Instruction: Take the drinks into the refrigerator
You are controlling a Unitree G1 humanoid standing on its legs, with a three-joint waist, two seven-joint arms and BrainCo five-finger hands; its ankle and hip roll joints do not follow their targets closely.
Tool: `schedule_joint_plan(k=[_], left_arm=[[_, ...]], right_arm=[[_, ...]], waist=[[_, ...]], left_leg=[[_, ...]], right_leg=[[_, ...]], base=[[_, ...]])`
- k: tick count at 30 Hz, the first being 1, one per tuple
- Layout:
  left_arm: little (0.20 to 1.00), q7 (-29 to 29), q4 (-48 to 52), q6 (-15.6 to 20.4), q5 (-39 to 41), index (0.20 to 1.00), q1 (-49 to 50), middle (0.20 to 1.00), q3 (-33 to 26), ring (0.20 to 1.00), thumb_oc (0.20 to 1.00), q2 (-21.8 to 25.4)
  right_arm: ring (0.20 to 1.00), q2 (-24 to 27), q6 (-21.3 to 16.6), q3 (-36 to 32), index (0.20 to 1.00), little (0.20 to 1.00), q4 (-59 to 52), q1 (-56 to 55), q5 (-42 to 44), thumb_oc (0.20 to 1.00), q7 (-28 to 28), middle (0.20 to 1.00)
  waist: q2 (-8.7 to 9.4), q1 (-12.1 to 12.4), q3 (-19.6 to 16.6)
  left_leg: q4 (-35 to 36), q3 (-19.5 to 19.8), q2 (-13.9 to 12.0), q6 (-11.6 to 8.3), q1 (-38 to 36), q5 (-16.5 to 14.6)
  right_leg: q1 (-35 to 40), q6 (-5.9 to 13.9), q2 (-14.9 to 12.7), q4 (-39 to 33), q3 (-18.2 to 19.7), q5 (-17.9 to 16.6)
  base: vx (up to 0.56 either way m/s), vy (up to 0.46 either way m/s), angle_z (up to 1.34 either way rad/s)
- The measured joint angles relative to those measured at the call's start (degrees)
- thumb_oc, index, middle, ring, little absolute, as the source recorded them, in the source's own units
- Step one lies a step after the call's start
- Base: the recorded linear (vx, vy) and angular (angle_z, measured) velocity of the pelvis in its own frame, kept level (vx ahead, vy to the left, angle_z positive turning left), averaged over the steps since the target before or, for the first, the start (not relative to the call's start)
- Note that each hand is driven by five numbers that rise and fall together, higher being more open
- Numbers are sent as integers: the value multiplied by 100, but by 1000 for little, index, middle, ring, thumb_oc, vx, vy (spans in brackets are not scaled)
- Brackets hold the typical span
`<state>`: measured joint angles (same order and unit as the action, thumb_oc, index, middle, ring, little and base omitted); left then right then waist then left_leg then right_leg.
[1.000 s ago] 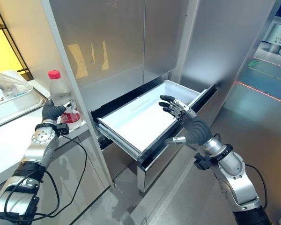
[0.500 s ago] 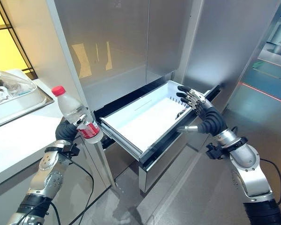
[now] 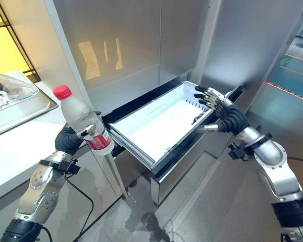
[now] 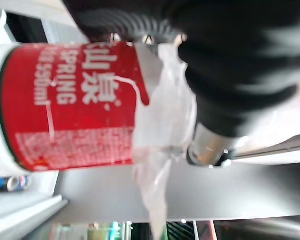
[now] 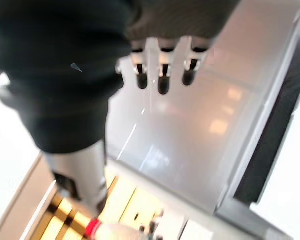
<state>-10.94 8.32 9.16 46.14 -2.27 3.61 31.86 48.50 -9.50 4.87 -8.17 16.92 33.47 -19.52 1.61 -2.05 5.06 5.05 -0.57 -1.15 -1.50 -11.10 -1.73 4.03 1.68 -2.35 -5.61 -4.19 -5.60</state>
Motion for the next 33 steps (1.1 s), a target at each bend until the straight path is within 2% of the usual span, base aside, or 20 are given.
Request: schedule_joint_plan(k=[3, 9, 16, 21, 25, 28, 33], left_arm=[[200, -99, 168, -1, 410, 200, 40, 200, 10, 200, 200, -25], [200, -252, 387, -1, 433, 200, 39, 200, -4, 200, 200, 91], [200, -287, 442, 0, 470, 200, -4, 200, 9, 200, 200, 102], [200, -325, 468, 1, 473, 200, -350, 200, 398, 200, 200, 307], [200, -346, 608, 6, 469, 200, -456, 200, 507, 200, 200, 314], [200, -364, 608, 6, 444, 200, -712, 200, 750, 200, 200, 363], [200, -375, 604, 6, 412, 200, -852, 200, 916, 200, 200, 540]], right_arm=[[1000, 0, 34, 110, 1000, 1000, -14, 37, 101, 1000, -113, 1000], [1000, 188, 291, 653, 1000, 1000, -32, 47, 211, 1000, -459, 1000], [1000, 128, 609, 1385, 1000, 1000, -19, 255, 445, 1000, -736, 1000], [1000, -290, 768, 1980, 1000, 1000, -11, 651, 445, 1000, -882, 1000], [1000, -506, 873, 2128, 1000, 1000, 5, 687, 446, 1000, -953, 1000], [1000, -772, 994, 2508, 1000, 1000, 43, 868, 445, 1000, -966, 1000], [1000, -970, 1049, 2515, 1000, 1000, 231, 875, 447, 1000, -905, 1000]], waist=[[1, 27, 7], [-5, -10, 10], [-65, -15, 47], [-86, 0, 61], [-91, -9, 64], [-99, -13, 68], [-117, -18, 68]], left_leg=[[0, 13, 5, -1, -31, -2], [0, -10, 0, -1, -39, -3], [0, -36, 1, -3, -83, -3], [0, -70, -3, -10, -122, -8], [0, -71, -2, -11, -131, -8], [-1, -75, -1, -11, -137, -8], [-1, -80, 0, -11, -157, -8]], right_leg=[[35, 4, -9, 0, -2, 6], [28, 17, -2, 0, 8, 29], [63, -8, 4, 0, 40, 11], [90, -5, 7, 1, 46, 12], [99, -14, 9, 1, 48, 6], [105, -15, 10, 1, 50, 4], [122, -14, 8, 1, 52, 6]], base=[[2, 0, 1], [-3, 0, -1], [-3, 2, -1], [-2, 3, -2], [0, 0, 0], [0, 0, 0], [0, 0, 0]])
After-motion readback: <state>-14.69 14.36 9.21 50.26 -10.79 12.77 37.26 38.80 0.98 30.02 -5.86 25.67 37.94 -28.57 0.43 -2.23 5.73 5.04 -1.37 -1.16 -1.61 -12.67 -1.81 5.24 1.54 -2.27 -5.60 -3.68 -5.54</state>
